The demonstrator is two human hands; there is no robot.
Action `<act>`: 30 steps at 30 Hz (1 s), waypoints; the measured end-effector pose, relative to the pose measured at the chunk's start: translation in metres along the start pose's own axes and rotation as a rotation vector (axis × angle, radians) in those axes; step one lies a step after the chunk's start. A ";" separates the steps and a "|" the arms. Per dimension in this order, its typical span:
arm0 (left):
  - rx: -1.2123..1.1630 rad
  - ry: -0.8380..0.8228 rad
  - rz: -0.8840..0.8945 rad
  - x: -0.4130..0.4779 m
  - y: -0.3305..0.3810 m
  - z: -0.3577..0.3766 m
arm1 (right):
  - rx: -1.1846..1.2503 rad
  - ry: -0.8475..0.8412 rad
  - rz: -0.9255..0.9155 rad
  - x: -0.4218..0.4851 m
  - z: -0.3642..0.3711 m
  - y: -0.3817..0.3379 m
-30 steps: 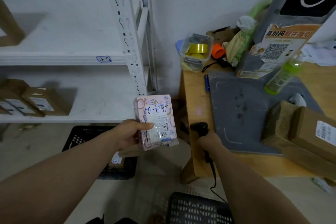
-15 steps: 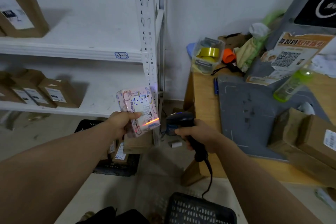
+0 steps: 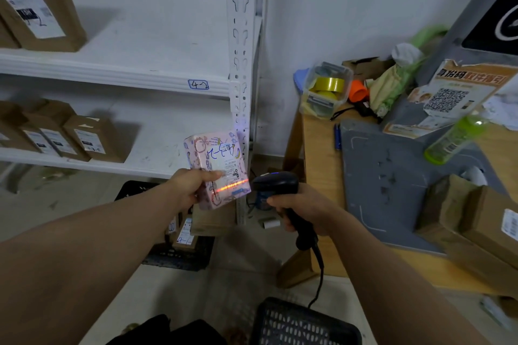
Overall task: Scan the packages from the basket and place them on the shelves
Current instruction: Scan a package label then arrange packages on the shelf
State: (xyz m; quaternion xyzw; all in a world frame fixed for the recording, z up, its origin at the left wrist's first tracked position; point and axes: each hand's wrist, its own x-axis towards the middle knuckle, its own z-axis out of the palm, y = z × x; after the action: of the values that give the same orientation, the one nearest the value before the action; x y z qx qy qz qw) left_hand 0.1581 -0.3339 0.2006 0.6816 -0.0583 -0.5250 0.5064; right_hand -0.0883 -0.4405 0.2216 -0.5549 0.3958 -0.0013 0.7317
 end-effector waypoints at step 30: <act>0.056 -0.230 -0.066 0.003 0.001 0.041 | -0.417 0.755 0.432 0.060 -0.102 0.076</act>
State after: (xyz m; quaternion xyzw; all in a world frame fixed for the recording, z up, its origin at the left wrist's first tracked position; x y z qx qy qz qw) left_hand 0.1285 -0.3618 0.2017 0.6323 -0.1081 -0.6143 0.4595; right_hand -0.1395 -0.5205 0.1182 -0.5558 0.7318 0.0286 0.3933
